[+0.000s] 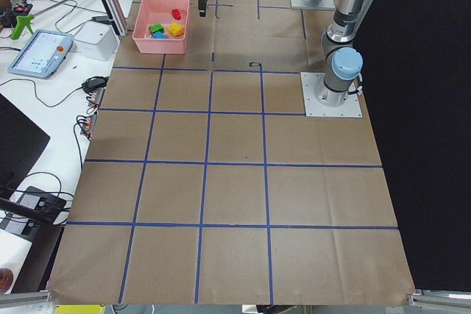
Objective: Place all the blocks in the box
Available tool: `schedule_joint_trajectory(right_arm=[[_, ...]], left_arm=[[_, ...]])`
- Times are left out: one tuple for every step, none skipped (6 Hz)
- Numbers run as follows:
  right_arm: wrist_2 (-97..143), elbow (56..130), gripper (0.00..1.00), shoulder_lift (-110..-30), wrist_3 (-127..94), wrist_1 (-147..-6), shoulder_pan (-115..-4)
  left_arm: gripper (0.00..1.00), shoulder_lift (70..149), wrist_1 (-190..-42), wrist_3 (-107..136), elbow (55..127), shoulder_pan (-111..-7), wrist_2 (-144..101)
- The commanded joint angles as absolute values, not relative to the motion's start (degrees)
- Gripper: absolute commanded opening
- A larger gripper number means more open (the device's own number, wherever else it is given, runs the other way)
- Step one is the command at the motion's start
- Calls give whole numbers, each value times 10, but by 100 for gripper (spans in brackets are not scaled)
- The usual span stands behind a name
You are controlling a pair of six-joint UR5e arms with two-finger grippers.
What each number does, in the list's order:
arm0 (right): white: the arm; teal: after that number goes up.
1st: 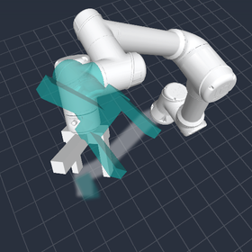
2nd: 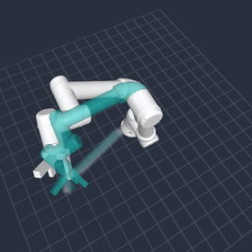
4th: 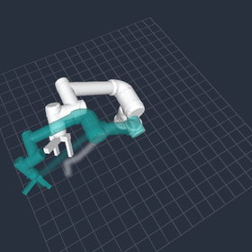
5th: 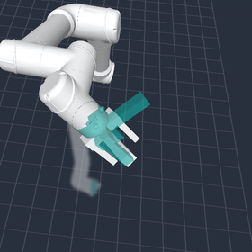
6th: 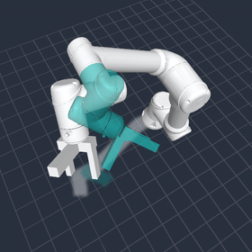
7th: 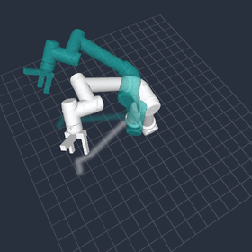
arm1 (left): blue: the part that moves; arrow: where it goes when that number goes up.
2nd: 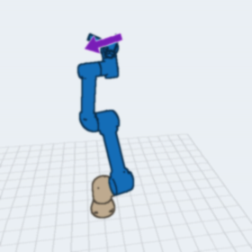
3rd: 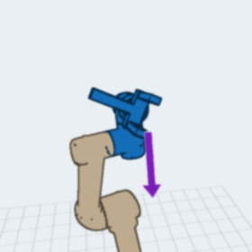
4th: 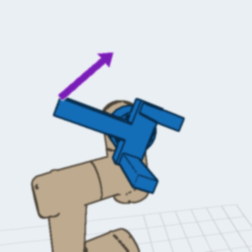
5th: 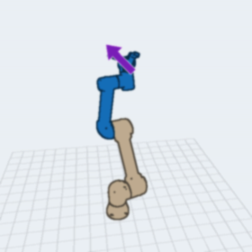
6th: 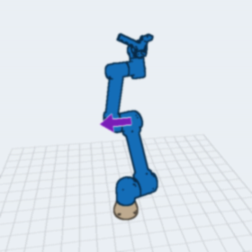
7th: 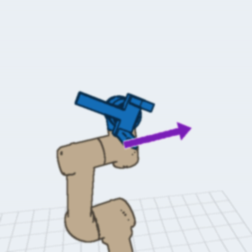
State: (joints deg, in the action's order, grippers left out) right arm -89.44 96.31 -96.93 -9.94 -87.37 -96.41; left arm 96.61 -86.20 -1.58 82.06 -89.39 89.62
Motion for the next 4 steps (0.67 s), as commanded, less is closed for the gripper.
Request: schedule_joint_trajectory(right_arm=[[-910,963,100,-969,-98,-889,-942],[-917,964,100,-969,-94,-888,-929],[-912,962,100,-968,-102,-889,-927],[-909,960,100,-966,-102,-896,-927]], left_arm=[[99,966,-861,-16,820,-894,896],[99,967,-861,-16,821,-894,896],[99,966,-861,-16,821,-894,896],[99,966,-862,-16,821,-894,897]])
